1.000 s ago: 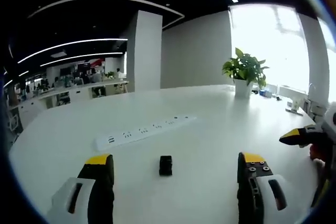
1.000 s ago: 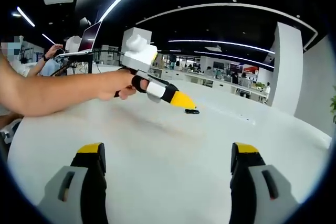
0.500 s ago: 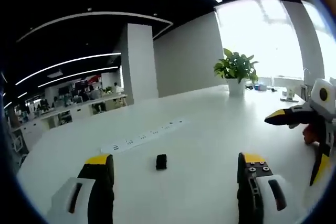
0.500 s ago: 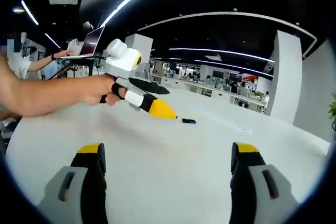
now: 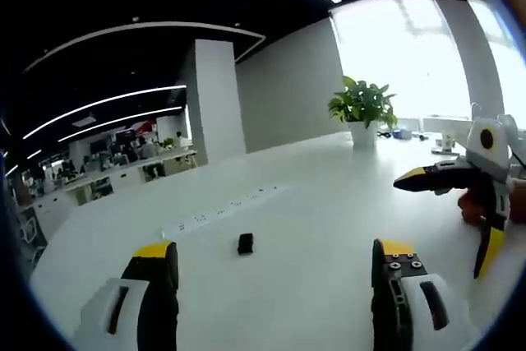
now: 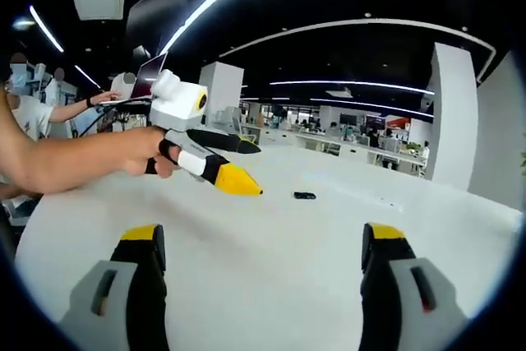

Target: Snap the two parts of the plastic buckle together until the buckle closes and remains connected.

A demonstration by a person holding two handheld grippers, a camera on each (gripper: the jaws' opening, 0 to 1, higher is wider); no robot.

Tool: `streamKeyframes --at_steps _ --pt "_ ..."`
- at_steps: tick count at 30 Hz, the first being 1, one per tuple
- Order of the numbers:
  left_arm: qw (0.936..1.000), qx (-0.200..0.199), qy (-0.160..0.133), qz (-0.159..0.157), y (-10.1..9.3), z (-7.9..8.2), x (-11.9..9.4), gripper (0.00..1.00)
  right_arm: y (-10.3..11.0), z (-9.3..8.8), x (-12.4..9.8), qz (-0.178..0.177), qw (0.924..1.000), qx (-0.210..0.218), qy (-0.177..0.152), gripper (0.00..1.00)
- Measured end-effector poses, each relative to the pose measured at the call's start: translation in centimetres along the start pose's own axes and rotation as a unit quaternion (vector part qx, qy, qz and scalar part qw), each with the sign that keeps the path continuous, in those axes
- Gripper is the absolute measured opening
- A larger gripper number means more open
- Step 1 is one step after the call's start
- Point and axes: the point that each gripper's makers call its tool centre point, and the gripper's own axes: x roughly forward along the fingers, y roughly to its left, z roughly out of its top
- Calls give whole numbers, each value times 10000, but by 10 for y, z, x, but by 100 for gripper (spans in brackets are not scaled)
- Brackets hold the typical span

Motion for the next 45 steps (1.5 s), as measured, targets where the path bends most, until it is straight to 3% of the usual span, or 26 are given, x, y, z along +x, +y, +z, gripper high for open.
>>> streamKeyframes --at_steps 7,12,14,24,30,34,37,44,45 --pt "9992 -192 -236 -253 -21 -1 -16 100 -9 16 2 -101 9988 -27 -486 100" --pt "9994 -204 -189 -222 -26 -8 -25 100 -12 9 2 -135 9992 173 -337 100" --pt "9995 -196 -158 -173 -26 -11 -28 100 -14 1 5 -101 9995 257 -133 100" --pt "9998 -164 -103 -64 -34 -31 -53 100 -14 0 5 -158 9996 194 -132 100" --pt "9996 -212 -184 67 -25 -33 -57 100 -14 -3 3 -185 9996 194 -51 100" --pt "9997 -141 -85 168 -21 -37 -56 100 -13 -6 2 -195 9996 181 33 100" --pt "9996 -264 -69 101 -26 -39 -58 100 -13 -6 2 -204 9996 174 4 100" --pt "9998 -88 -166 31 -42 -38 -67 100 -9 -5 2 -155 9997 164 3 100" --pt "9998 -76 -182 10 -52 -38 -75 100 -8 -5 2 -160 9997 163 -4 100"
